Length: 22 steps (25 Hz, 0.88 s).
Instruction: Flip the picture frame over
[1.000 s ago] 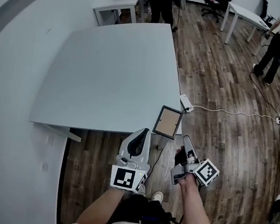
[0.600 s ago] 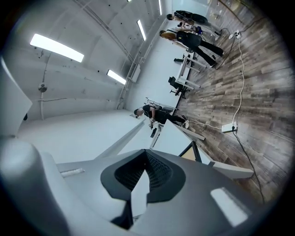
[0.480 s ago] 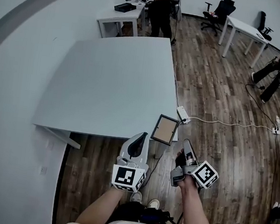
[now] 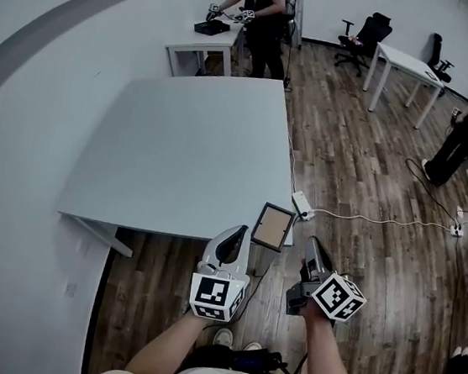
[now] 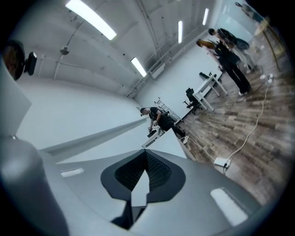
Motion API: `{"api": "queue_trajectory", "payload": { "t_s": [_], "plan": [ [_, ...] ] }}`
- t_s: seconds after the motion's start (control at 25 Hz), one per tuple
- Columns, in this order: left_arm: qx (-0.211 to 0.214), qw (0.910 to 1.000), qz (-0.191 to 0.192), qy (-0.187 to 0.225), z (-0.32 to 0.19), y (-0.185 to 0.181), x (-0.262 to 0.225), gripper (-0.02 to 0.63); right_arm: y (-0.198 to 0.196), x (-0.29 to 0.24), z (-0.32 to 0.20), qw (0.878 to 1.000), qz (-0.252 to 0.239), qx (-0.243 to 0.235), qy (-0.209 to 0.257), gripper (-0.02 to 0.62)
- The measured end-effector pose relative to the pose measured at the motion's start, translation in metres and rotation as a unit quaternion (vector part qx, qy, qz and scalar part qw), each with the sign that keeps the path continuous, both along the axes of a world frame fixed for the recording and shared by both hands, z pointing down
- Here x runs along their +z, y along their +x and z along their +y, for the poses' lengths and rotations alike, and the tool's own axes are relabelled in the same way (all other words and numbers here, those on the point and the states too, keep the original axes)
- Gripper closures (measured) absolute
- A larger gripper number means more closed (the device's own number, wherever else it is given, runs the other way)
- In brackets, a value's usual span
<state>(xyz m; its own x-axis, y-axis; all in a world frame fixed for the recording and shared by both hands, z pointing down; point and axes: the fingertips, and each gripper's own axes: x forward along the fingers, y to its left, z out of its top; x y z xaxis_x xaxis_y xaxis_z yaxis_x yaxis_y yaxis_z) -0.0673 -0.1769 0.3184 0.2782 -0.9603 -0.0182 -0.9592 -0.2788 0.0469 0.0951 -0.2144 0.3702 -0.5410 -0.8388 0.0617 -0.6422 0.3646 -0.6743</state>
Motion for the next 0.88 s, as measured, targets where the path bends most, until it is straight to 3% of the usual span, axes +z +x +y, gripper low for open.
{"api": "queue_trajectory", "payload": {
  "t_s": [0.2,0.52,0.68,0.88],
  "plan": [
    [-0.001,1.0000,0.001,-0.002,0.001,0.001,-0.005,0.606,0.009,-0.011,0.001,0.989,0.138,0.024,0.047,0.575],
    [0.005,0.9999,-0.009,-0.012,0.002,0.007,-0.002,0.606,0.016,-0.022,0.008,0.948,0.294,0.061,0.102,0.575],
    [0.010,0.9999,-0.010,-0.007,0.003,0.013,-0.005,0.606,0.016,-0.034,0.017,0.931,0.331,0.070,0.136,0.575],
    [0.017,0.9998,-0.010,-0.006,0.003,0.018,-0.004,0.606,0.012,-0.036,0.022,0.928,0.337,0.067,0.143,0.575]
  ]
}}
